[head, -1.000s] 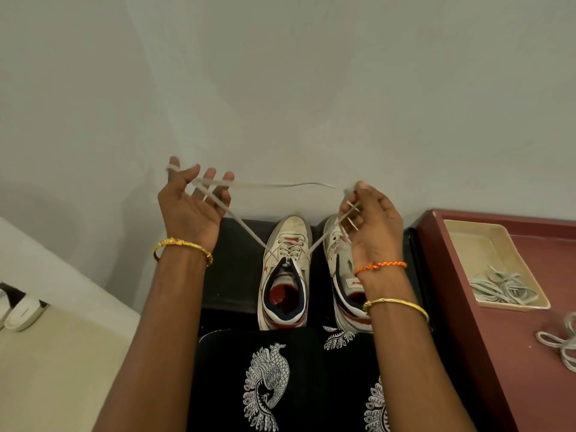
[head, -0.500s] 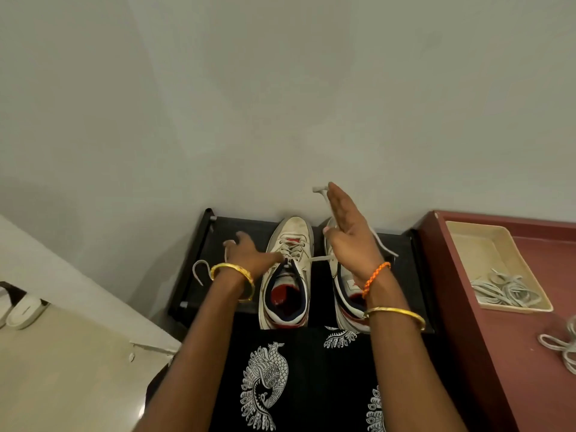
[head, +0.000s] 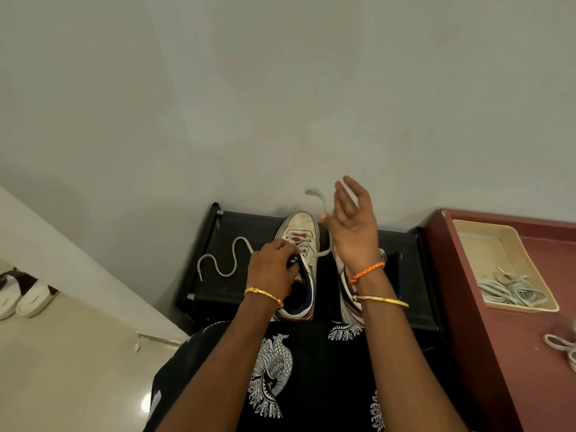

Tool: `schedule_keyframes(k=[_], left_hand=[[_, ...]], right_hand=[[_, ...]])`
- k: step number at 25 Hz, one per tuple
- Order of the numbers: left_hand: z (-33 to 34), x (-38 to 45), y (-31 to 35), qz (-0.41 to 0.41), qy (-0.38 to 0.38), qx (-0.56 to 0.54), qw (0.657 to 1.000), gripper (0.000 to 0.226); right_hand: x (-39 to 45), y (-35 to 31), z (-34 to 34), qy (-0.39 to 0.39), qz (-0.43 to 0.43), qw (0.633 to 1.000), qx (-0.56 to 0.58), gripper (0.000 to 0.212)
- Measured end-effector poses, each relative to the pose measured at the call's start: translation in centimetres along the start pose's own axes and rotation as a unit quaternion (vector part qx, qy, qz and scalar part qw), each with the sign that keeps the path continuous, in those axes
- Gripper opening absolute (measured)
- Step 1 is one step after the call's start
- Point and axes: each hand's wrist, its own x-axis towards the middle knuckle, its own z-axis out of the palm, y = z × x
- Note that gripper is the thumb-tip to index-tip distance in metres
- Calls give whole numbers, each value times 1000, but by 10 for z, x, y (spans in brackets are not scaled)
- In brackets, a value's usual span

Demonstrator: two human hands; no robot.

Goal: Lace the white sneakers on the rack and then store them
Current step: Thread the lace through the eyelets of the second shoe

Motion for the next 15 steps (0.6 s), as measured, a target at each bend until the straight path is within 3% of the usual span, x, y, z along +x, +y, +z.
schedule_keyframes(k=[2, 3, 6, 8, 10, 15], left_hand=[[3, 1, -3, -10, 23, -52, 998, 20], [4, 1, -3, -20, 31, -79, 996, 18], [7, 3, 1, -23, 32, -107, 993, 16], [6, 3, 4, -21, 22, -112, 993, 15], [5, 2, 4, -14, 16, -98, 995, 16], [6, 1, 12, 34, -17, -32, 999, 16]], right_hand=[[-15, 18, 0, 51, -74, 954, -286, 45], [-23, 28, 0, 69, -101, 931, -344, 34], [-38, 41, 7, 28, -43, 930, -363, 13], [-42, 47, 11, -42, 31, 898, -436, 17], [-44, 54, 13, -41, 59, 877, -476, 20], [-36, 50, 4, 23, 136, 917, -373, 11]])
